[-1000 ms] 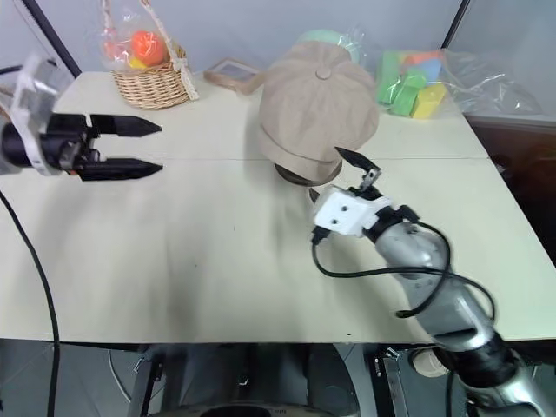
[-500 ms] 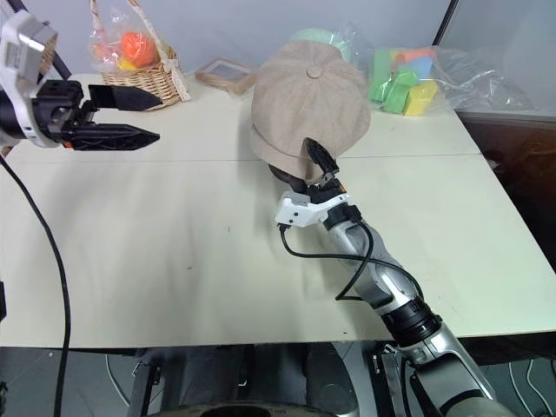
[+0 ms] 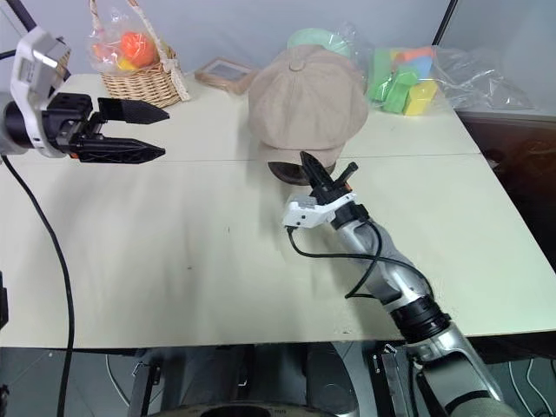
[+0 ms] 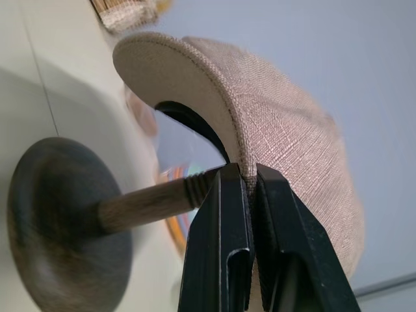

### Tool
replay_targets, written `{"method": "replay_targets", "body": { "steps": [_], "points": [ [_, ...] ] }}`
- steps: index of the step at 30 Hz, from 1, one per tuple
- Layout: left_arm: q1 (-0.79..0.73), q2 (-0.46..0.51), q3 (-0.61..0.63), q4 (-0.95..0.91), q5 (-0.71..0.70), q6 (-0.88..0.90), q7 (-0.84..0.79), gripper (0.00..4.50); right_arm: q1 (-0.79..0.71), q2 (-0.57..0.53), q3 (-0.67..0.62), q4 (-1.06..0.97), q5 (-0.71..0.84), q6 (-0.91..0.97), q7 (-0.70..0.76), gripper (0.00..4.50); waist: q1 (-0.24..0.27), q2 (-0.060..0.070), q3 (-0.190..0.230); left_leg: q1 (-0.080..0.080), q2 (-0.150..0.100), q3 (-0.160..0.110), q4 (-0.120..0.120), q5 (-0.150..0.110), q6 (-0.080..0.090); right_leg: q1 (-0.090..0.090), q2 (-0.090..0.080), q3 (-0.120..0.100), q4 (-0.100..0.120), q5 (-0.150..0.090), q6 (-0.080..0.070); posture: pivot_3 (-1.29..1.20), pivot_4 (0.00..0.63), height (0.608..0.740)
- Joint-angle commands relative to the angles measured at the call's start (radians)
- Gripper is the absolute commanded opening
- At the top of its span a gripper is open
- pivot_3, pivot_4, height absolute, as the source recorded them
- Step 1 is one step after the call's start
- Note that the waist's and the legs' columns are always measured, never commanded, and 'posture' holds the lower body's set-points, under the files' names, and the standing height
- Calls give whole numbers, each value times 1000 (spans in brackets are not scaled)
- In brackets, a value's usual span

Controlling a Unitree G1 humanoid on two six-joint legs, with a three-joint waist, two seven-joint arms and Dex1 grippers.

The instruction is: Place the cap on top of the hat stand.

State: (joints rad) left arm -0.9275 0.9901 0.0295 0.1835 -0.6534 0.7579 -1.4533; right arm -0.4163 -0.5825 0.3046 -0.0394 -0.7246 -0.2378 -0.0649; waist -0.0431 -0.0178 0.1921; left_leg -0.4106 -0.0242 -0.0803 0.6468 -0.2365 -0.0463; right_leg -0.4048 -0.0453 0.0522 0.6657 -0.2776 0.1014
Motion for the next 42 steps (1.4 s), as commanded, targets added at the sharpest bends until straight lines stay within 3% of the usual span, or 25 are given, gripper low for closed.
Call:
{"method": "replay_targets", "body": {
  "steps": [1,8,11,24,25,27,31,32,39,42],
  "points": [
    [5,8,48,-24,-3,-14,6,4500,-51,-82,-103,-10,151,-186,29,37,-2,0,0,0,0,0,0,0,0,0,0,0,0,0,0,0,150,740],
    [2,-1,62,-24,-9,-9,22,4500,-98,-111,-105,185,293,-440,98,37,-8,0,0,1,2,1,-1,0,0,0,1,0,0,0,0,0,150,740],
    [5,2,68,-29,-10,-5,24,4500,-110,-104,-92,242,278,-518,105,37,-6,0,0,1,1,1,0,0,0,0,1,0,0,0,0,0,150,740],
    [-14,-5,73,-18,-7,-4,44,4500,-105,-65,-120,304,308,-477,162,37,-3,0,0,1,1,1,0,0,0,0,1,0,0,0,0,0,150,740],
    [-16,-6,72,-16,-7,-4,45,4500,-102,-62,-124,301,318,-470,171,693,-3,0,0,1,1,1,0,0,0,0,1,0,0,0,0,0,150,740],
    [-20,-9,70,-15,-7,-3,45,4500,-98,-60,-132,286,313,-453,173,1445,-3,0,0,1,1,1,0,0,0,0,1,1,0,0,0,0,150,740],
    [-24,-11,66,-13,-6,-1,42,4500,-76,-66,-141,245,281,-430,168,3601,-3,0,0,1,1,1,0,0,0,0,1,1,0,0,0,0,150,740],
    [-24,-10,65,-10,-5,-1,40,4500,-55,-74,-146,221,276,-425,175,3925,-3,0,0,1,1,1,0,0,0,0,1,0,0,0,0,0,150,740],
    [7,9,83,-14,-8,5,42,4500,169,-202,-247,22,403,-362,333,3925,1,0,0,0,1,0,0,0,0,1,0,1,0,0,0,0,150,740],
    [47,31,97,-31,-4,-3,39,4500,276,-313,-300,-62,641,-243,540,3925,-1,0,0,1,1,0,0,0,0,2,0,1,0,0,0,0,150,740]
  ]
}}
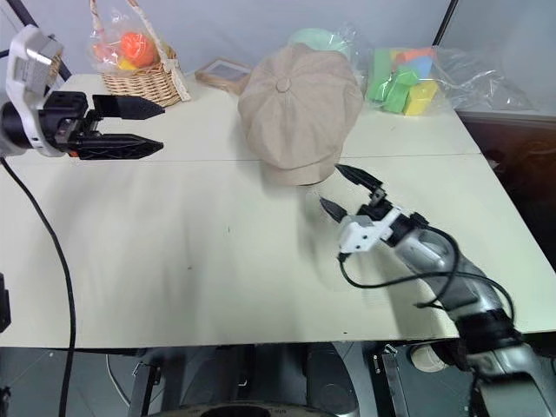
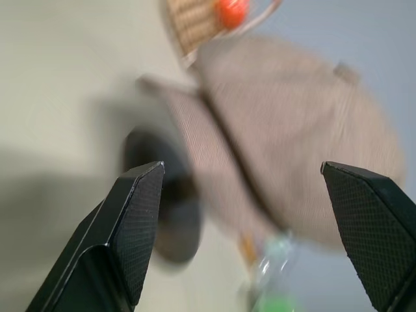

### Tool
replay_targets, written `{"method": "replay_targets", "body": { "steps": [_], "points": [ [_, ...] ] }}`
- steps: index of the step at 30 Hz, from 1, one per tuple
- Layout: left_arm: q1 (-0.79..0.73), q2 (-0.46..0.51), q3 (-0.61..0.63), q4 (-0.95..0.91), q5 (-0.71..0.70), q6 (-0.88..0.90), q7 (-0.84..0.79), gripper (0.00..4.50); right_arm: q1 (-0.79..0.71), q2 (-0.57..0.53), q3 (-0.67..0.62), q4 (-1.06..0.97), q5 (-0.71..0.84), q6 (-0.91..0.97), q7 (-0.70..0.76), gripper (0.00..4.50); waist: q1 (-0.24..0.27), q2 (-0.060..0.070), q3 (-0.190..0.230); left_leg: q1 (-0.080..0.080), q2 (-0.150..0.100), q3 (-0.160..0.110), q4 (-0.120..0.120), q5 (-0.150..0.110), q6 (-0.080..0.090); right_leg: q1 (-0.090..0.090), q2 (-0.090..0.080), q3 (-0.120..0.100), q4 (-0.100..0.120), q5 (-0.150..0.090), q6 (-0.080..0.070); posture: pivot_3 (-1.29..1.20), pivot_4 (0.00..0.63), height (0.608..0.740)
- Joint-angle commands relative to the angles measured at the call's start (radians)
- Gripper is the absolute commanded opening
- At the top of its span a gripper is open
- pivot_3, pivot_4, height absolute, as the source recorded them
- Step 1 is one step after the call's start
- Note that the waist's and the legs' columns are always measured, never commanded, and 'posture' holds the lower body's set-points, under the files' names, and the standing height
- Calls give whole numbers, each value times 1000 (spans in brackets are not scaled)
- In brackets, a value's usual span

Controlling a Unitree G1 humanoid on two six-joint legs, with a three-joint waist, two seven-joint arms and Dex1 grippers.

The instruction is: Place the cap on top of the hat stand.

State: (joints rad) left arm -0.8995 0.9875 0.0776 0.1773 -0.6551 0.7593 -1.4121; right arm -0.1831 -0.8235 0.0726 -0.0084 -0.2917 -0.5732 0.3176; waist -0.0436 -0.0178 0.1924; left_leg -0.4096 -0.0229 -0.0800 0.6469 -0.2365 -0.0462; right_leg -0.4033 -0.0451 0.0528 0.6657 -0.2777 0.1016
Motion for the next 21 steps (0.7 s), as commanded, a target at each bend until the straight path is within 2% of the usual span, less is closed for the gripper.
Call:
{"method": "replay_targets", "body": {
  "steps": [1,4,6,10,12,15,21],
  "points": [
    [39,45,55,-32,-1,-10,-7,4500,66,-122,-87,-124,330,164,261,3925,-2,0,0,0,1,0,0,0,0,0,0,0,0,0,0,0,150,740],
    [87,76,78,-50,-2,-21,-17,4500,54,-236,-154,-166,601,382,488,3925,-6,1,1,1,3,0,0,0,0,1,0,1,0,0,0,0,150,740],
    [119,98,98,-59,-3,-26,-20,4500,-28,-308,-210,-146,811,602,632,3925,-7,2,1,2,3,0,0,0,0,1,0,1,0,0,0,0,150,740],
    [154,126,127,-66,-7,-30,-19,4500,-239,-424,-254,-16,1069,950,914,3925,1,3,2,2,3,-1,0,0,1,1,0,0,-1,0,0,0,150,740],
    [154,134,137,-64,-11,-24,-15,4500,-363,-448,-237,81,1097,1053,1010,3925,6,3,2,1,3,-1,0,0,1,2,-1,-1,-2,0,0,0,150,740],
    [156,143,150,-68,-13,-23,-10,4500,-480,-455,-189,185,1041,1101,1101,3925,8,3,2,1,2,0,0,0,1,2,-2,-2,-3,0,-1,0,150,740],
    [189,148,169,-91,-14,-33,-8,4500,-548,-404,-155,249,949,1101,1151,3925,1,3,2,1,3,2,-1,-1,1,0,-2,-1,-2,0,0,0,150,740]
  ]
}}
